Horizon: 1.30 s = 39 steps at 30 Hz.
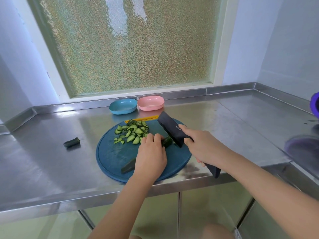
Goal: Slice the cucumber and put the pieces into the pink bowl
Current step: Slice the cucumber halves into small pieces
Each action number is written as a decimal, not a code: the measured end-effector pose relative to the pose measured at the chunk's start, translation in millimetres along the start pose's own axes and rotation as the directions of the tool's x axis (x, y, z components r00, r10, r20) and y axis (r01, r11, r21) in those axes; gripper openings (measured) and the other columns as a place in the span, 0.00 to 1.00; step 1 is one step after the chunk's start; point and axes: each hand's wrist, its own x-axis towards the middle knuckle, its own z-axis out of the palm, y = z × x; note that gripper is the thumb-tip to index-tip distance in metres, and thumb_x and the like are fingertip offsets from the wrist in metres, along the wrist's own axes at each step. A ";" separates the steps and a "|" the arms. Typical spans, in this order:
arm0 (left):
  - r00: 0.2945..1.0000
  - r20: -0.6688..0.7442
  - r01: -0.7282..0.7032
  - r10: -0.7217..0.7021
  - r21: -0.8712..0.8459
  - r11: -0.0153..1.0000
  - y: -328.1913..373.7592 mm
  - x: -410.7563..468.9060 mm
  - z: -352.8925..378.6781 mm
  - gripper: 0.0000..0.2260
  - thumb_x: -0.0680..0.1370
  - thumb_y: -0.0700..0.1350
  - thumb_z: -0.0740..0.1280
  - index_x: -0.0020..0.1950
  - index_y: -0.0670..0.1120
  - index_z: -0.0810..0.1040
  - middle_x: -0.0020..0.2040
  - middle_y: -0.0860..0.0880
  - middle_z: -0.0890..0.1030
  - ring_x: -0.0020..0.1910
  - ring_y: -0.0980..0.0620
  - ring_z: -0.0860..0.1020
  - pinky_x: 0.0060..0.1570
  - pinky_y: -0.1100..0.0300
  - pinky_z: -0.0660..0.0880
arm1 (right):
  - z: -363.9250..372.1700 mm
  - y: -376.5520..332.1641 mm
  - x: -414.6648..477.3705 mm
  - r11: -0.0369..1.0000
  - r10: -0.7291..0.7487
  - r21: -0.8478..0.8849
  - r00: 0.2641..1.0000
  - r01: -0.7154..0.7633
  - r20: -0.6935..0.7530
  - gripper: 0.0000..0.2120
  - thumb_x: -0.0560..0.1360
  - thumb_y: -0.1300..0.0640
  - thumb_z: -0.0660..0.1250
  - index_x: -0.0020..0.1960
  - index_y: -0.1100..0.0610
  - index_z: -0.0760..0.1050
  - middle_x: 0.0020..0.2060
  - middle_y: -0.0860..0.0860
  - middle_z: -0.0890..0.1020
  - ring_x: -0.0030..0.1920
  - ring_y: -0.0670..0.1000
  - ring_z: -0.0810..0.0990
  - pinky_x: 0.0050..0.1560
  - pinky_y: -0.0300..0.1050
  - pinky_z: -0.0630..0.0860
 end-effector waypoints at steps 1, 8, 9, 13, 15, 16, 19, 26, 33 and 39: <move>1.000 0.005 0.001 -0.001 0.001 1.000 0.3 0.1 -0.1 0.13 0.80 0.45 0.58 0.64 0.46 0.68 0.57 0.46 0.71 0.56 0.47 0.68 0.56 0.56 0.67 | -0.6 0.0 0.5 1.000 -0.001 -0.016 1.000 0.001 0.003 0.25 0.82 0.59 0.50 0.78 0.45 0.52 0.30 0.50 0.71 0.25 0.46 0.68 0.32 0.41 0.70; 1.000 0.009 -0.004 0.004 0.016 1.000 -0.1 0.8 0.7 0.13 0.80 0.45 0.58 0.63 0.47 0.68 0.57 0.47 0.71 0.55 0.48 0.68 0.55 0.57 0.68 | 18.0 -0.5 -1.7 0.994 -0.013 -0.108 1.000 0.014 0.009 0.28 0.81 0.60 0.53 0.78 0.48 0.50 0.31 0.49 0.73 0.28 0.46 0.69 0.34 0.45 0.70; 1.000 0.009 -0.003 0.003 0.014 1.000 -0.4 0.9 1.1 0.13 0.80 0.45 0.58 0.63 0.47 0.68 0.57 0.47 0.71 0.55 0.48 0.68 0.55 0.57 0.68 | 21.3 -0.4 -2.0 0.993 -0.016 -0.117 1.000 0.015 -0.004 0.28 0.81 0.61 0.53 0.78 0.48 0.50 0.29 0.49 0.71 0.29 0.46 0.68 0.34 0.44 0.69; 1.000 0.003 -0.003 0.003 0.000 1.000 -0.2 -0.2 1.2 0.13 0.79 0.45 0.59 0.63 0.46 0.69 0.57 0.46 0.71 0.55 0.47 0.69 0.55 0.57 0.68 | 21.4 0.8 -3.5 0.998 0.042 -0.054 0.999 -0.042 -0.006 0.27 0.82 0.60 0.52 0.78 0.47 0.49 0.29 0.50 0.72 0.27 0.48 0.70 0.33 0.47 0.75; 1.000 0.001 -0.002 0.002 0.000 1.000 -0.3 -0.2 1.1 0.13 0.79 0.45 0.59 0.63 0.46 0.69 0.57 0.46 0.71 0.56 0.47 0.69 0.55 0.57 0.67 | 19.5 0.0 -6.0 0.997 0.077 0.030 0.997 -0.077 0.019 0.27 0.82 0.59 0.51 0.78 0.44 0.49 0.31 0.50 0.74 0.27 0.52 0.74 0.36 0.50 0.81; 1.000 -0.002 -0.001 0.001 -0.003 1.000 -0.4 0.0 1.0 0.13 0.79 0.45 0.59 0.63 0.46 0.69 0.58 0.46 0.71 0.56 0.48 0.69 0.55 0.57 0.68 | 18.7 -0.2 -6.9 0.994 0.084 0.064 0.996 -0.086 0.026 0.27 0.82 0.59 0.51 0.78 0.43 0.49 0.31 0.49 0.74 0.27 0.53 0.75 0.36 0.50 0.81; 1.000 -0.005 0.001 -0.001 -0.010 1.000 0.2 0.1 0.6 0.13 0.79 0.45 0.59 0.63 0.46 0.69 0.58 0.46 0.72 0.56 0.47 0.69 0.55 0.56 0.68 | 12.4 0.0 -6.7 0.991 0.085 0.101 0.996 -0.085 0.005 0.26 0.82 0.58 0.51 0.77 0.42 0.51 0.32 0.49 0.74 0.27 0.53 0.76 0.35 0.47 0.80; 1.000 0.007 0.006 -0.006 0.009 1.000 0.1 0.5 0.3 0.13 0.79 0.45 0.59 0.63 0.46 0.68 0.58 0.46 0.71 0.56 0.47 0.68 0.55 0.56 0.67 | 0.7 -1.0 -2.4 0.999 0.025 0.046 0.999 -0.024 -0.027 0.25 0.82 0.59 0.51 0.77 0.44 0.54 0.31 0.51 0.73 0.25 0.48 0.69 0.37 0.46 0.75; 1.000 0.012 0.010 -0.010 0.005 1.000 0.2 0.6 0.1 0.13 0.79 0.45 0.59 0.63 0.46 0.68 0.58 0.46 0.71 0.56 0.47 0.68 0.55 0.56 0.67 | 0.1 0.5 -1.6 0.999 0.014 0.041 1.000 -0.014 -0.014 0.25 0.82 0.59 0.51 0.77 0.44 0.54 0.32 0.50 0.72 0.26 0.48 0.69 0.35 0.43 0.72; 1.000 0.013 0.011 -0.011 0.001 1.000 0.2 0.6 -0.3 0.14 0.79 0.45 0.58 0.64 0.46 0.68 0.58 0.46 0.71 0.56 0.47 0.68 0.55 0.56 0.68 | 0.0 -0.8 -2.8 0.999 0.009 0.036 1.000 -0.009 -0.012 0.25 0.82 0.59 0.51 0.77 0.44 0.54 0.31 0.50 0.71 0.25 0.48 0.70 0.33 0.42 0.71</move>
